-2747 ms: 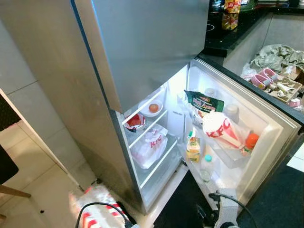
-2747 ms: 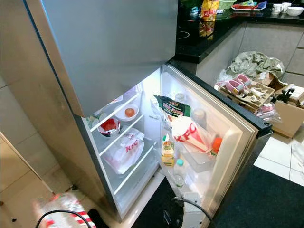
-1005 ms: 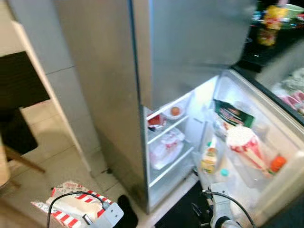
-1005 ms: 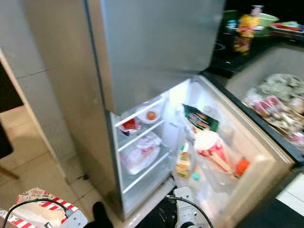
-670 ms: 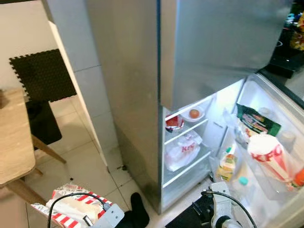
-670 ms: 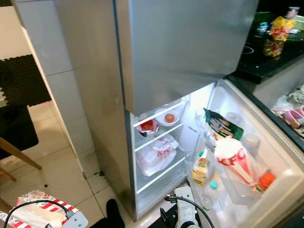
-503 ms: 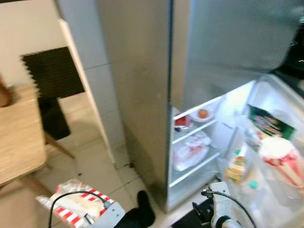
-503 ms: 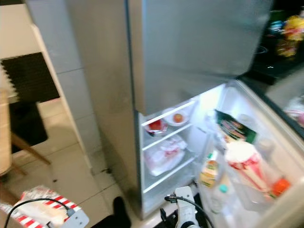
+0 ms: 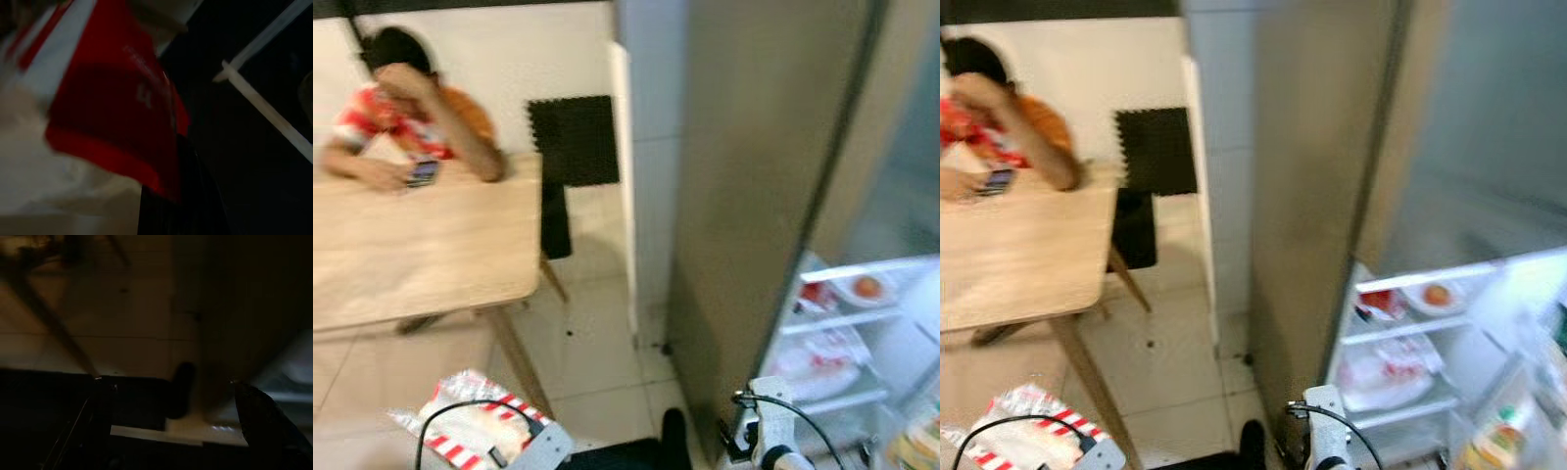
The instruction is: Restocking fridge
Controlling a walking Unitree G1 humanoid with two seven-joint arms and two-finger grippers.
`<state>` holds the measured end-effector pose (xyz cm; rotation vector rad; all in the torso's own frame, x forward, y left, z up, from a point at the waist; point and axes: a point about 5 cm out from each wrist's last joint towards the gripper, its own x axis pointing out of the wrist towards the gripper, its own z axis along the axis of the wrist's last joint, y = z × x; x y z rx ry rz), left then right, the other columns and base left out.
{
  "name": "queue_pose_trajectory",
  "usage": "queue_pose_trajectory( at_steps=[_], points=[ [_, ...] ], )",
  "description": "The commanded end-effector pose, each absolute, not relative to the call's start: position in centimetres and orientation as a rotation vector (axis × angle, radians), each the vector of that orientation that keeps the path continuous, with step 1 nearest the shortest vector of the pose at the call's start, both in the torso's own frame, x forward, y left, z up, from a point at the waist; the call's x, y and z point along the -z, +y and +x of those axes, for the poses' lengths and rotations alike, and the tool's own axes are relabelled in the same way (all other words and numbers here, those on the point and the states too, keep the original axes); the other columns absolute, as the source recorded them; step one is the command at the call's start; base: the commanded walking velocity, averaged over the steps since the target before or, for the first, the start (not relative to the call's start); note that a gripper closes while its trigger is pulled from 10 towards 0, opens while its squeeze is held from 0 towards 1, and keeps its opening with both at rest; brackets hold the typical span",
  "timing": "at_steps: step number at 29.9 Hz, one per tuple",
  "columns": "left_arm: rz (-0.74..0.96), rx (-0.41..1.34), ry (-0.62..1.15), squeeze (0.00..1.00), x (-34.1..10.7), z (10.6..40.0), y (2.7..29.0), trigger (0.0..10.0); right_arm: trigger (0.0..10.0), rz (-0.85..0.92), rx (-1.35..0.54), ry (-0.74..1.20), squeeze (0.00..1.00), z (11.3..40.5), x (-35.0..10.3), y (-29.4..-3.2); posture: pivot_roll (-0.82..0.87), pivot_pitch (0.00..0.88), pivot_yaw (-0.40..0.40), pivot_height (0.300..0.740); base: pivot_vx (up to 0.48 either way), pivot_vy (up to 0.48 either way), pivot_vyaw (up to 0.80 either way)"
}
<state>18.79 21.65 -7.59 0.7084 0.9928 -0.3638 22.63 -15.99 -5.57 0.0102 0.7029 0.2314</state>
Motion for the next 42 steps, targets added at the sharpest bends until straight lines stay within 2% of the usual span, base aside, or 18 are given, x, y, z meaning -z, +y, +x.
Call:
queue_pose_trajectory(
  at_steps=[1, 5, 12, 14, 22, 28, 31, 42],
  points=[
    [0.726, 0.38, 0.982, 0.0, 7.4, 19.2, 21.5, 10.0, 10.0, 0.012, -0.217, 0.715, 0.0, 22.4, 5.8, -16.3, 0.04, 0.0, -0.016, 0.74, 0.0, 0.0, 0.8],
    [0.725, 0.387, 0.981, 0.0, 7.4, 19.3, 21.4, 10.0, 10.0, 0.063, -0.148, 0.723, 0.0, 22.5, 5.7, -16.9, 0.03, 0.0, -0.013, 0.74, 0.0, 0.0, 0.2],
    [0.72, 0.442, 0.987, 0.0, 7.4, 19.4, 20.9, 10.0, 10.0, 0.054, -0.142, 0.735, 0.0, 22.3, 5.9, -17.1, 0.04, 0.0, -0.013, 0.74, 0.0, 0.0, 0.0],
    [0.724, 0.529, 1.015, 0.0, 7.6, 19.2, 20.1, 10.0, 10.0, 0.051, -0.104, 0.768, 0.0, 21.8, 6.2, -17.5, 0.04, 0.0, -0.009, 0.74, 0.0, 0.0, 0.0],
    [0.752, 0.66, 1.053, 0.0, 8.3, 18.1, 18.9, 10.0, 10.0, 0.079, -0.048, 0.802, 0.0, 21.1, 6.7, -18.2, 0.03, 0.002, 0.0, 0.74, 0.0, 0.0, 0.0],
    [0.772, 0.703, 1.052, 0.0, 8.7, 17.7, 18.0, 10.0, 10.0, 0.098, -0.016, 0.821, 0.0, 20.8, 6.8, -18.7, 0.02, 0.008, 0.01, 0.74, 0.0, 0.0, 0.0],
    [0.783, 0.772, 1.025, 0.0, 8.9, 17.3, 16.3, 10.0, 10.0, 0.096, 0.005, 0.844, 0.0, 20.5, 7.0, -19.1, 0.02, 0.01, 0.013, 0.74, 0.0, 0.0, 0.0],
    [0.83, 0.805, 0.942, 0.0, 9.3, 16.8, 12.0, 10.0, 10.0, 0.07, 0.032, 0.857, 0.0, 20.2, 7.2, -19.5, 0.0, 0.012, 0.022, 0.74, 0.0, 0.0, 0.0]
  ],
)
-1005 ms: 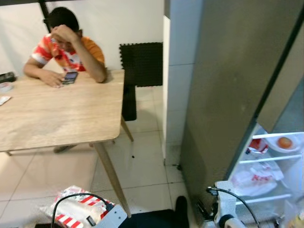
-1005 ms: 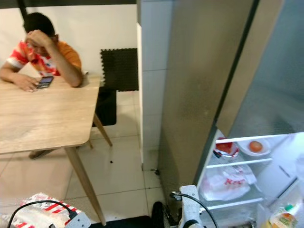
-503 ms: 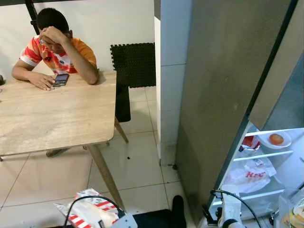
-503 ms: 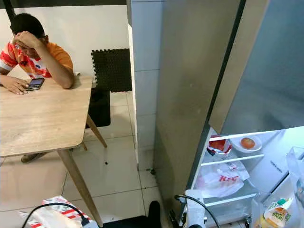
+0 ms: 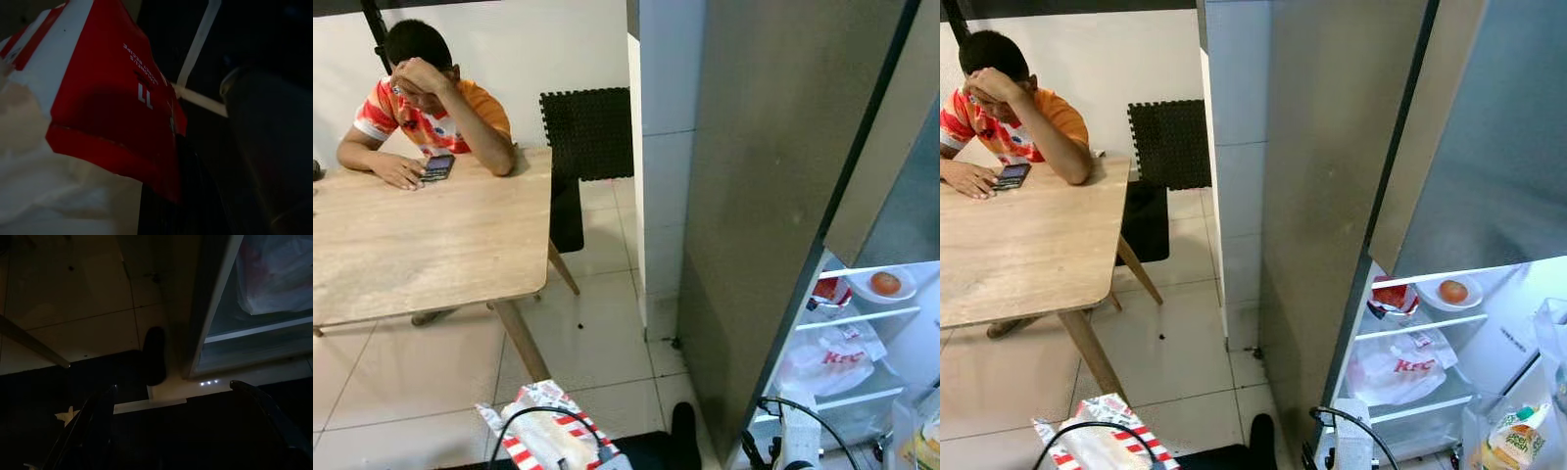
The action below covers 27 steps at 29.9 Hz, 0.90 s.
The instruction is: Restocking fridge
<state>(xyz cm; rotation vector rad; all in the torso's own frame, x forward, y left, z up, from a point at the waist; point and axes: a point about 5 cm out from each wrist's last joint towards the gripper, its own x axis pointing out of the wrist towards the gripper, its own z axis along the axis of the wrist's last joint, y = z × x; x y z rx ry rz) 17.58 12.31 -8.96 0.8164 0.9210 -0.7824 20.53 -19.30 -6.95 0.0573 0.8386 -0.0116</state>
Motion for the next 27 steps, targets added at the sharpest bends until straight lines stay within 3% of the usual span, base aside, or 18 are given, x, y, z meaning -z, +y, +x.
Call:
queue_pose_trajectory(
  at_steps=[1, 11, 16, 27],
  points=[
    [0.831, 0.813, 0.936, 0.0, 9.3, 16.7, 11.6, 10.0, 10.0, 0.074, 0.036, 0.859, 0.0, 20.1, 7.2, -19.5, 0.0, 0.012, 0.022, 0.74, 0.0, 0.0, 0.0],
    [0.829, 0.792, 0.945, 0.0, 9.2, 17.1, 13.4, 10.0, 10.0, 0.086, 0.049, 0.857, 0.0, 20.2, 7.1, -19.6, -0.01, 0.013, 0.023, 0.74, 0.0, 0.0, 0.0],
    [0.734, 0.685, 0.96, 0.0, 8.8, 17.9, 14.6, 10.0, 10.0, 0.081, 0.042, 0.855, 0.0, 20.3, 7.1, -19.6, -0.01, 0.013, 0.021, 0.74, 0.0, -0.246, 0.0],
    [0.736, 0.657, 0.937, 0.0, 7.9, 19.7, 16.0, 10.0, 10.0, 0.07, 0.032, 0.848, 0.0, 20.5, 6.9, -19.8, -0.01, 0.007, 0.013, 0.74, 0.0, -0.303, 0.0]
  ],
)
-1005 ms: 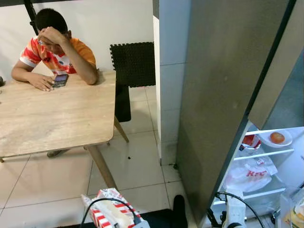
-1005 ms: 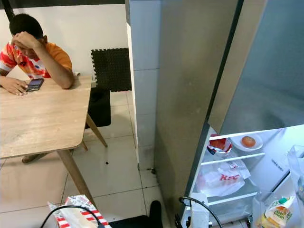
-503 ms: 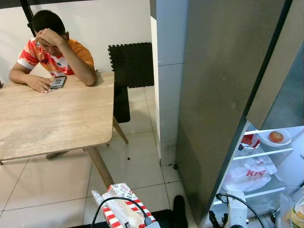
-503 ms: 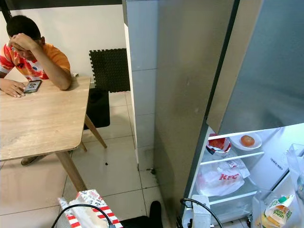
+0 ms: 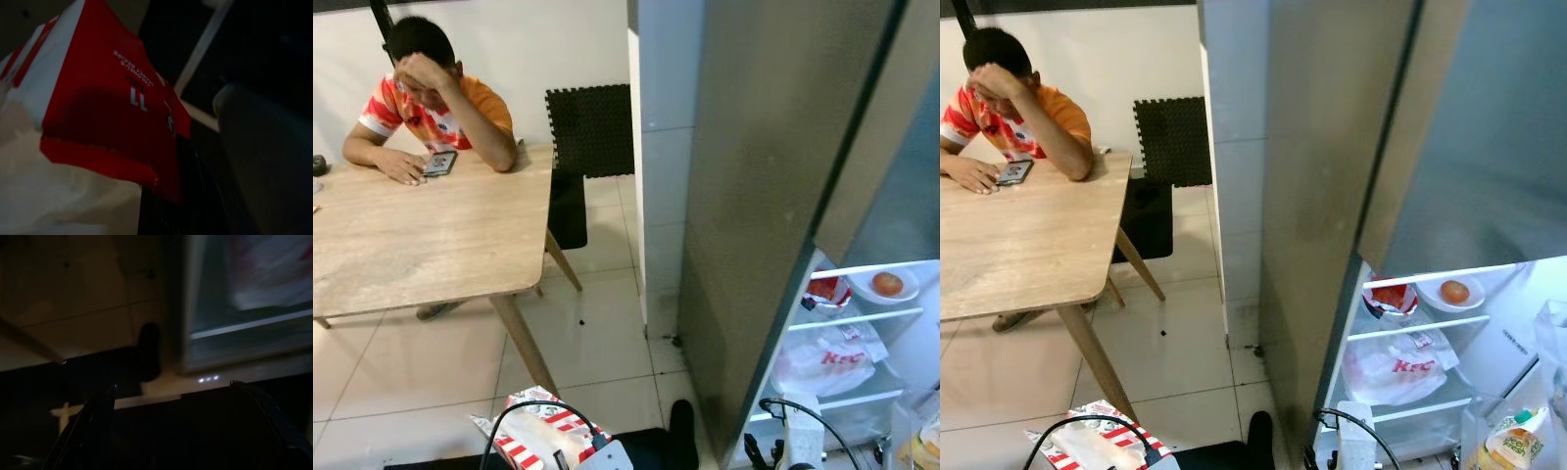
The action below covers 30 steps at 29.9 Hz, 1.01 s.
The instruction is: Restocking fridge
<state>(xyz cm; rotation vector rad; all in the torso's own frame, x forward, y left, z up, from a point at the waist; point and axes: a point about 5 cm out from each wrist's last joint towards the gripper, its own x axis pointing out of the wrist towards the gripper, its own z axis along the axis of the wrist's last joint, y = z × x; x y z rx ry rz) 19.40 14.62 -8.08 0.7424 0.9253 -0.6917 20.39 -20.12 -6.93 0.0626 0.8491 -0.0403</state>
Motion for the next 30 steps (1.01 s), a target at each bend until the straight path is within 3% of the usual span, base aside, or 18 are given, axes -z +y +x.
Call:
queue_pose_trajectory(
  at_steps=[1, 13, 30],
  points=[
    [0.734, 0.654, 0.937, 0.0, 7.8, 19.8, 16.1, 10.0, 10.0, 0.07, 0.032, 0.847, 0.0, 20.6, 6.9, -19.8, -0.01, 0.007, 0.013, 0.74, 0.0, -0.311, 0.0],
    [0.754, 0.595, 0.975, 0.0, 7.6, 19.0, 20.5, 10.0, 10.0, 0.066, 0.021, 0.841, 0.0, 20.7, 6.8, -19.7, -0.02, 0.001, 0.009, 0.74, 0.0, -0.308, 0.0],
    [0.744, 0.608, 0.97, 0.0, 7.9, 18.6, 19.7, 10.0, 10.0, 0.07, 0.007, 0.84, 0.0, 20.9, 6.7, -19.5, -0.02, 0.001, 0.005, 0.74, 0.0, -0.307, 0.0]
  ],
)
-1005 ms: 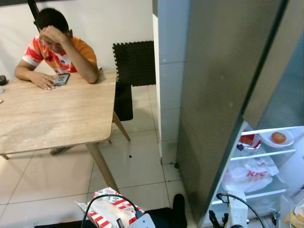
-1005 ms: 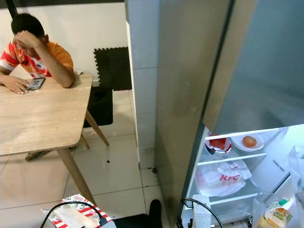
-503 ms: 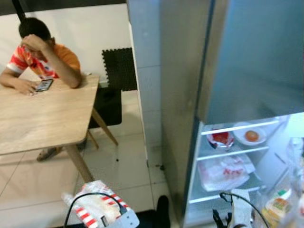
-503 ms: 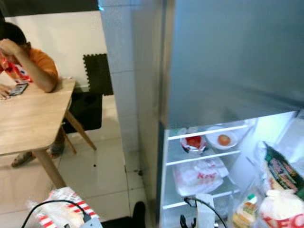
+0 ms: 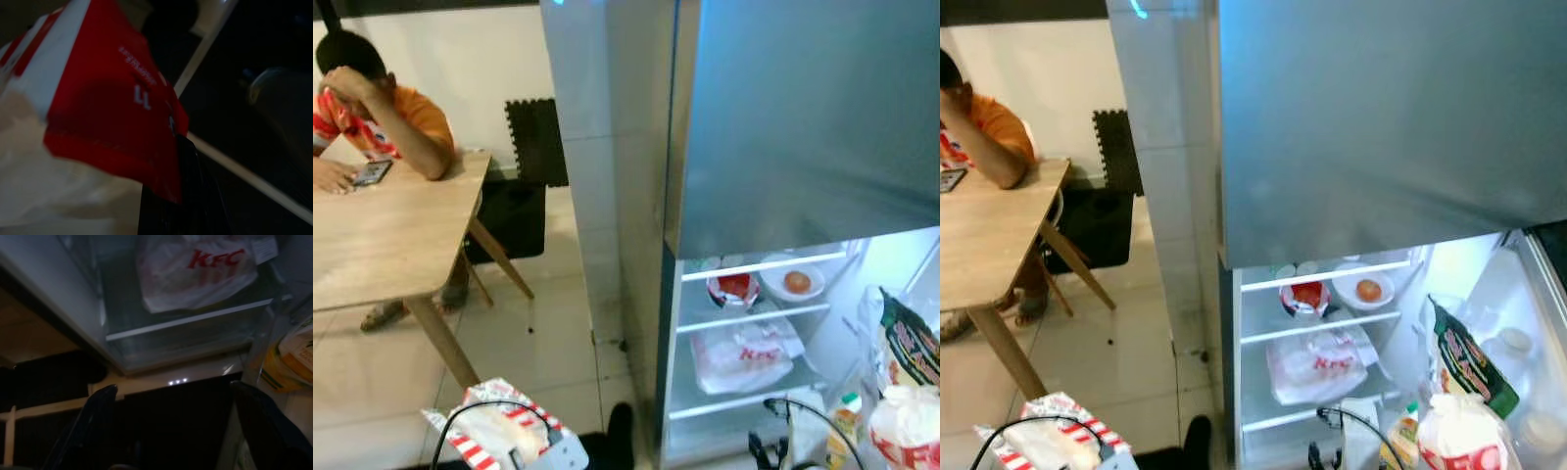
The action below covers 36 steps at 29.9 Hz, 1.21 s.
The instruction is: Restocking fridge
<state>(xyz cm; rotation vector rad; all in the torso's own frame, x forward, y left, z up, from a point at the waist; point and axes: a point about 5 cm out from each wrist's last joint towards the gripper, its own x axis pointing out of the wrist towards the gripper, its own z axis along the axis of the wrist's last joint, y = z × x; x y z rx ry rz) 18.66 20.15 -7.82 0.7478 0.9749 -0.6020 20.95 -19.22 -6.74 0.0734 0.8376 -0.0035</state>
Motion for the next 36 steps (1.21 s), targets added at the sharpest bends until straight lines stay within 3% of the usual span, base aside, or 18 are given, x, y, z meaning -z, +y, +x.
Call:
queue_pose_trajectory(
  at_steps=[1, 36],
  points=[
    [0.743, 0.609, 0.968, 0.0, 7.9, 18.6, 19.7, 10.0, 10.0, 0.07, 0.007, 0.84, 0.0, 20.9, 6.7, -19.5, -0.02, 0.001, 0.005, 0.74, 0.0, -0.304, 0.0],
    [0.707, 0.666, 0.881, 0.0, 6.5, 21.0, 18.4, 10.0, 10.0, 0.079, 0.003, 0.837, 0.0, 21.1, 6.6, -19.4, -0.02, 0.007, 0.005, 0.74, 0.0, -0.306, 0.0]
  ],
)
